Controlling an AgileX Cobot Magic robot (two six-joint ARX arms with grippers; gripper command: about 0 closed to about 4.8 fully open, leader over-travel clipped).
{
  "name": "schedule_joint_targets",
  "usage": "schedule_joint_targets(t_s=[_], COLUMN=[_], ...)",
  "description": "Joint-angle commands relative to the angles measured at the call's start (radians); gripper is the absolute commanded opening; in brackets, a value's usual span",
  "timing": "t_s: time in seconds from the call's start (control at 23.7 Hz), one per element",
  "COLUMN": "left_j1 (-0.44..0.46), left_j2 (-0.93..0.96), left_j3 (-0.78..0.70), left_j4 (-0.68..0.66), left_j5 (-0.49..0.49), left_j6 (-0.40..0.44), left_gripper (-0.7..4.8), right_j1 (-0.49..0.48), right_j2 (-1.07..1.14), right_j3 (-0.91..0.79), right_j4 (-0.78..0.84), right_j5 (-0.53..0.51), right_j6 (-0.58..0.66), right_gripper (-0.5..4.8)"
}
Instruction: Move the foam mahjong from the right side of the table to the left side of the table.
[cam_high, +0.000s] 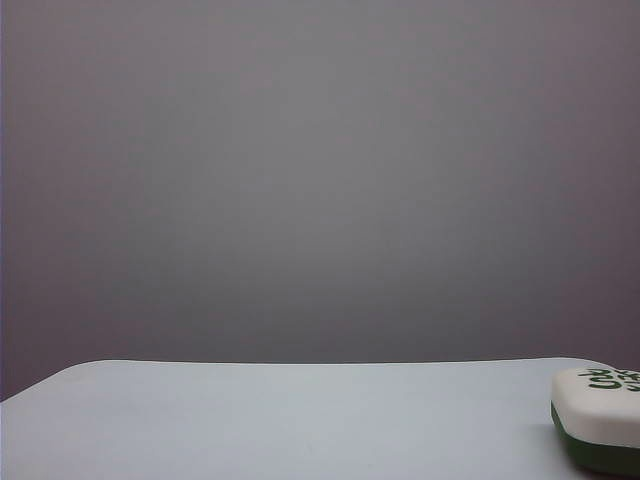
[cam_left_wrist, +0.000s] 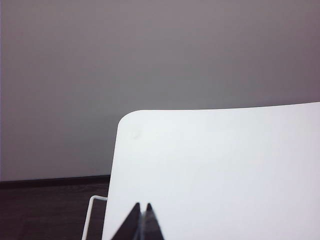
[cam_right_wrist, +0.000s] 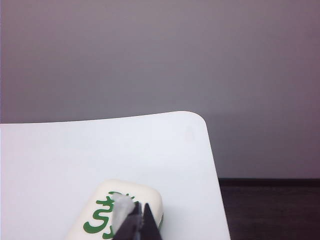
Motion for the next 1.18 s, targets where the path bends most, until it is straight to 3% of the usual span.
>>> schedule_joint_targets(t_s=[0.04, 0.63, 0.76, 0.97, 1.18], left_j1=[0.001, 0.003, 0.006, 0.007, 0.007], left_j2=[0.0, 0.0, 0.005, 0.154, 0.507], left_j3=[-0.001, 0.042, 0.097, 0.257, 0.508], left_j4=[-0.008, -0.002, -0.003, -0.011, -0.038], left_j5=[-0.006, 0.014, 0.009, 0.005, 0.072], left_j6=[-0.053, -0.132, -0.18, -0.175, -0.004], left_gripper=[-0.05, -0.05, -0.05, -0.05, -0.05], right_j1=[0.0, 0.0, 0.0, 0.0, 0.0], right_j2=[0.0, 0.0, 0.001, 0.021, 0.211], right_j3=[-0.006, -0.006, -0.002, 0.067, 0.23], right_j4=[0.008, 0.003, 0.056, 0.07, 0.079], right_j5=[0.005, 0.041, 0.05, 0.103, 0.097], right_j6=[0.005, 0.077, 0.114, 0.136, 0.136], right_gripper=[-0.05, -0.05, -0.05, -0.05, -0.05])
